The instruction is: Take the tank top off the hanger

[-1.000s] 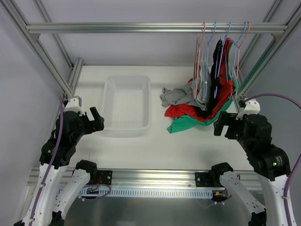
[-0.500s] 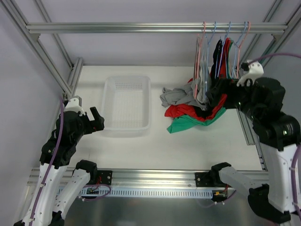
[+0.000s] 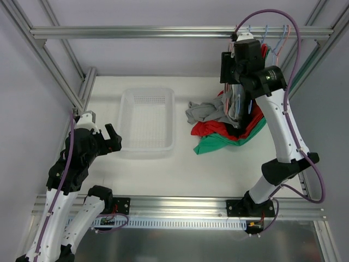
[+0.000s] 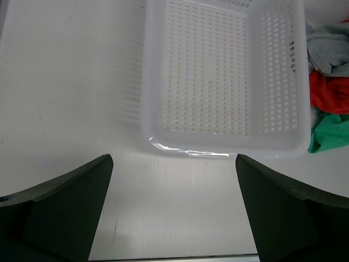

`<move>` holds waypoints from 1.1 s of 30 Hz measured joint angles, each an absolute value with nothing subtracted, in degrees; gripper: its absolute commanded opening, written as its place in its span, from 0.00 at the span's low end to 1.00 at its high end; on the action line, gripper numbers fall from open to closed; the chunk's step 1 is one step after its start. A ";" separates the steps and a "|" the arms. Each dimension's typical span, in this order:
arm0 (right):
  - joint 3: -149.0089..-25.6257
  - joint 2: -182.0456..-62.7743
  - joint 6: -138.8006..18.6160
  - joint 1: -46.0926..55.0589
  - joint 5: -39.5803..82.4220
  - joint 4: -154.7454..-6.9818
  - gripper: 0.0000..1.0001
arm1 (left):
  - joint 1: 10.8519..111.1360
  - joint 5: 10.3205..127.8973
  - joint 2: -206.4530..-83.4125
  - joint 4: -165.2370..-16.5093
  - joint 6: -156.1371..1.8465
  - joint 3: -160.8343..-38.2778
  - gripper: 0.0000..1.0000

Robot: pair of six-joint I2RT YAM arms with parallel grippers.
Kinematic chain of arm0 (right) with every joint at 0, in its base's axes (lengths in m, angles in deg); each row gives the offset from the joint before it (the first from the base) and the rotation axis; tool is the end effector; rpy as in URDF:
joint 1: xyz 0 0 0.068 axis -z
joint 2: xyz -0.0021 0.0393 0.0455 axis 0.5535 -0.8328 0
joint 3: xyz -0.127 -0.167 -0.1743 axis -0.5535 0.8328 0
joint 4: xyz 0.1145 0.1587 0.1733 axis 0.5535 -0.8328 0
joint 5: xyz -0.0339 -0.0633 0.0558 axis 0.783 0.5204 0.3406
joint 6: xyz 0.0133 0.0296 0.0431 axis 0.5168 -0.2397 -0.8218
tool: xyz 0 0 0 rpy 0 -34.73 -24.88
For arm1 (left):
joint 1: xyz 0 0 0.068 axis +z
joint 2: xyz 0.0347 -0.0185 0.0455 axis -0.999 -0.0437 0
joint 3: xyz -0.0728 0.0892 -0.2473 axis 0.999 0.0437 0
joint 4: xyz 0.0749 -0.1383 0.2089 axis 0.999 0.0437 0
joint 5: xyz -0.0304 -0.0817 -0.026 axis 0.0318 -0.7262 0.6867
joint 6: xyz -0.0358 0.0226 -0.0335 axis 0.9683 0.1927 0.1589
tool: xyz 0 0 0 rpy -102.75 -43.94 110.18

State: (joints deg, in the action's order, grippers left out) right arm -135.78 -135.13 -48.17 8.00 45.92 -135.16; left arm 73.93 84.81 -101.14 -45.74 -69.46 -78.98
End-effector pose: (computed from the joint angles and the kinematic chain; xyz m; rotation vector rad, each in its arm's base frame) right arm 0.2904 0.1276 0.5072 -0.3414 1.9514 -0.0623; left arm 0.1037 -0.0204 0.3491 -0.1832 1.9691 -0.2461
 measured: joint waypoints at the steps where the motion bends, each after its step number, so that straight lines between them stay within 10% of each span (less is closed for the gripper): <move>1: -135.78 -136.20 -47.93 8.00 47.35 -135.18 0.45 | 73.93 84.77 -101.14 -45.77 -69.46 -78.96 0.99; 12: -132.15 -137.69 -48.94 7.79 53.71 -131.82 0.02 | 73.93 83.68 -101.43 -46.47 -69.48 -78.96 0.99; 33: -127.40 -129.27 -51.32 7.48 48.18 -123.56 0.00 | 73.93 81.82 -101.38 -46.55 -69.72 -78.11 0.99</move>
State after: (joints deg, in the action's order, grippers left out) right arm -127.40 -129.27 -51.32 7.48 48.18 -123.56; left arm 73.93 81.82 -101.38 -46.55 -69.72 -78.11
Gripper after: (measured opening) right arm 0.064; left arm 0.986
